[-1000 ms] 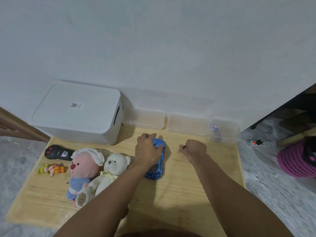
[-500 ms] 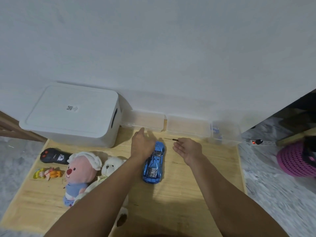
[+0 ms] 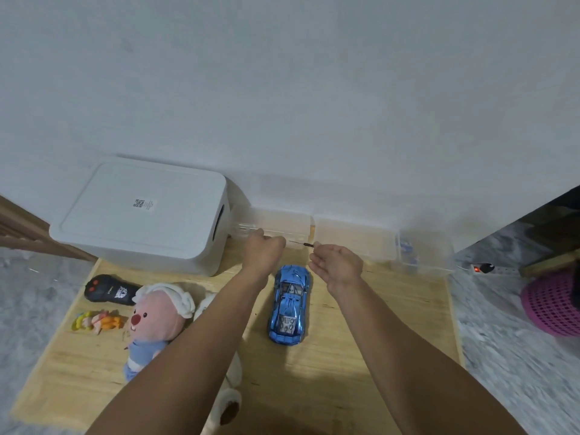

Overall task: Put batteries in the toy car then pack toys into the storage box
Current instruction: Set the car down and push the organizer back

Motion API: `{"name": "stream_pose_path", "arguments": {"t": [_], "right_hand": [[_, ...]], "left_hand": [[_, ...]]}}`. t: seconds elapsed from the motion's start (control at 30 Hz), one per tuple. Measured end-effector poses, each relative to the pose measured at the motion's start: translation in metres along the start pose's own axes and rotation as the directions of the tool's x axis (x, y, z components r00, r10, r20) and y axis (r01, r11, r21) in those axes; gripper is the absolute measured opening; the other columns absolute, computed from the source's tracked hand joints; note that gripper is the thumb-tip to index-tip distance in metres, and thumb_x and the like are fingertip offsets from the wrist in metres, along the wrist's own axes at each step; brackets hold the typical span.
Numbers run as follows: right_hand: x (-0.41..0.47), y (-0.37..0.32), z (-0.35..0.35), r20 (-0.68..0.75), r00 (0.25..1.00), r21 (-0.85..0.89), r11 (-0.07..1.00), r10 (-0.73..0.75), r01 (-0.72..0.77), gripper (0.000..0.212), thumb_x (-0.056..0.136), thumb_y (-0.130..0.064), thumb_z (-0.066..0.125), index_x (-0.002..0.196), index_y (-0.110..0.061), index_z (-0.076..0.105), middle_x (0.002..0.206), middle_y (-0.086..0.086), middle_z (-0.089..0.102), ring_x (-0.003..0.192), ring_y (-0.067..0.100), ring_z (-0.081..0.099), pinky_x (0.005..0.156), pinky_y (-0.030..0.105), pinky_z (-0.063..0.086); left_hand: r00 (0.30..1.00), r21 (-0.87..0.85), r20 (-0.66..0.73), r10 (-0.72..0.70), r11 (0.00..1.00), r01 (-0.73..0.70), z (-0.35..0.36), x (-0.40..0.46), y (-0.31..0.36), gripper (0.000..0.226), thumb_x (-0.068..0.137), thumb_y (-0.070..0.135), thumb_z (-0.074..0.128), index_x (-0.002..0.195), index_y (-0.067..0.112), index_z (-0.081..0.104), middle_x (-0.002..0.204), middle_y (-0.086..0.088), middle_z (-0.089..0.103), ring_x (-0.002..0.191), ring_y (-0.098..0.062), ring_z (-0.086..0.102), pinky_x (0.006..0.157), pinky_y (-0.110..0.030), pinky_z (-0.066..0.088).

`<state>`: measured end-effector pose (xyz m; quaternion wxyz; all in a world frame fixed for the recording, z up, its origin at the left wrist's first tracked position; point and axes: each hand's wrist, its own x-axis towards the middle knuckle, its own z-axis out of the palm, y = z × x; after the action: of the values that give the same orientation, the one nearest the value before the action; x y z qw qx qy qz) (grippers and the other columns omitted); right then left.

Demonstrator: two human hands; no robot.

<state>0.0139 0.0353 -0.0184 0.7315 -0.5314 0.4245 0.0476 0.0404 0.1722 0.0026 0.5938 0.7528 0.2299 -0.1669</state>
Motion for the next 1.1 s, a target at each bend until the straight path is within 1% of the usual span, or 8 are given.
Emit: {"name": "stream_pose_path", "arguments": {"t": [0.07, 0.17, 0.27, 0.47, 0.63, 0.8, 0.97, 1.1], "right_hand": [[-0.001, -0.002, 0.005, -0.002, 1.0, 0.033, 0.999, 0.023, -0.023, 0.015, 0.081, 0.001, 0.073, 0.095, 0.002, 0.065, 0.094, 0.01, 0.073, 0.077, 0.022, 0.072, 0.062, 0.027, 0.06], [-0.003, -0.007, 0.018, 0.019, 0.997, 0.08, 0.994, 0.079, -0.081, 0.017, 0.084, 0.003, 0.068, 0.101, 0.006, 0.064, 0.092, 0.016, 0.072, 0.078, 0.024, 0.072, 0.065, 0.027, 0.06], [-0.006, -0.013, 0.028, 0.121, 0.988, 0.111, 0.988, 0.098, -0.111, 0.023, 0.092, 0.007, 0.056, 0.115, 0.01, 0.058, 0.106, 0.021, 0.069, 0.085, 0.027, 0.072, 0.068, 0.031, 0.062], [0.005, -0.009, 0.024, -0.007, 0.996, -0.217, 0.973, -0.086, 0.083, 0.022, 0.088, 0.004, 0.056, 0.109, 0.0, 0.063, 0.096, 0.013, 0.07, 0.08, 0.026, 0.071, 0.069, 0.036, 0.062], [0.001, -0.001, 0.019, 0.176, 0.799, -0.746, 0.452, -0.575, 0.489, 0.03, 0.088, -0.003, 0.054, 0.113, -0.013, 0.066, 0.111, 0.001, 0.066, 0.103, 0.018, 0.06, 0.086, 0.027, 0.048], [-0.002, 0.003, 0.018, 0.525, 0.726, -0.839, -0.125, -0.443, 0.53, 0.058, 0.078, 0.003, 0.056, 0.132, -0.019, 0.056, 0.141, -0.002, 0.052, 0.135, 0.023, 0.03, 0.103, 0.036, 0.023], [-0.005, 0.004, 0.015, 0.582, 0.729, -0.812, -0.292, -0.359, 0.505, 0.056, 0.078, -0.003, 0.057, 0.131, -0.021, 0.055, 0.151, -0.002, 0.039, 0.144, 0.027, 0.016, 0.109, 0.047, 0.011], [-0.004, 0.007, 0.007, 0.565, 0.752, -0.825, -0.22, -0.34, 0.52, 0.07, 0.081, -0.007, 0.062, 0.144, -0.024, 0.038, 0.159, -0.002, 0.024, 0.148, 0.023, 0.009, 0.117, 0.048, 0.006]], "left_hand": [[1.0, 0.026, -0.005, 0.016, 1.0, -0.016, 0.0, -0.001, 0.001, 0.013, 0.086, 0.007, 0.055, 0.09, 0.019, 0.054, 0.078, 0.01, 0.043, 0.08, -0.013, 0.044, 0.061, -0.024, 0.035], [0.998, 0.046, 0.001, 0.067, 0.997, -0.067, -0.001, 0.004, 0.0, 0.027, 0.082, 0.007, 0.056, 0.071, 0.023, 0.038, 0.071, 0.006, 0.041, 0.071, -0.013, 0.041, 0.059, -0.027, 0.033], [0.995, 0.075, -0.018, 0.096, 0.993, -0.095, -0.003, 0.002, 0.0, 0.005, 0.08, 0.009, 0.057, 0.082, 0.01, 0.053, 0.074, -0.004, 0.047, 0.07, -0.018, 0.045, 0.065, -0.031, 0.036], [0.982, 0.286, -0.066, 0.177, 0.946, -0.151, -0.009, 0.003, -0.01, 0.047, 0.085, 0.013, 0.057, 0.132, 0.005, 0.053, 0.115, -0.008, 0.062, 0.107, -0.026, 0.057, 0.089, -0.033, 0.043], [0.842, 0.731, -0.087, 0.533, 0.609, -0.31, -0.014, 0.007, -0.023, 0.052, 0.082, 0.019, 0.059, 0.132, 0.011, 0.052, 0.128, -0.013, 0.051, 0.122, -0.029, 0.042, 0.101, -0.041, 0.04], [0.902, 0.891, 0.236, 0.362, 0.289, -0.349, -0.019, 0.019, -0.03, 0.072, 0.09, 0.029, 0.052, 0.152, 0.02, 0.017, 0.161, -0.005, 0.009, 0.149, -0.025, 0.002, 0.118, -0.05, 0.007], [0.934, 0.895, 0.287, 0.211, 0.29, -0.34, -0.02, 0.022, -0.029, 0.079, 0.093, 0.032, 0.054, 0.154, 0.023, 0.004, 0.163, -0.001, -0.009, 0.149, -0.022, -0.011, 0.117, -0.051, 0.014], [0.942, 0.9, 0.29, 0.171, 0.286, -0.329, -0.019, 0.023, -0.027, 0.088, 0.091, 0.042, 0.057, 0.155, 0.023, 0.0, 0.162, 0.0, -0.014, 0.149, -0.022, -0.013, 0.117, -0.051, 0.016]]}}
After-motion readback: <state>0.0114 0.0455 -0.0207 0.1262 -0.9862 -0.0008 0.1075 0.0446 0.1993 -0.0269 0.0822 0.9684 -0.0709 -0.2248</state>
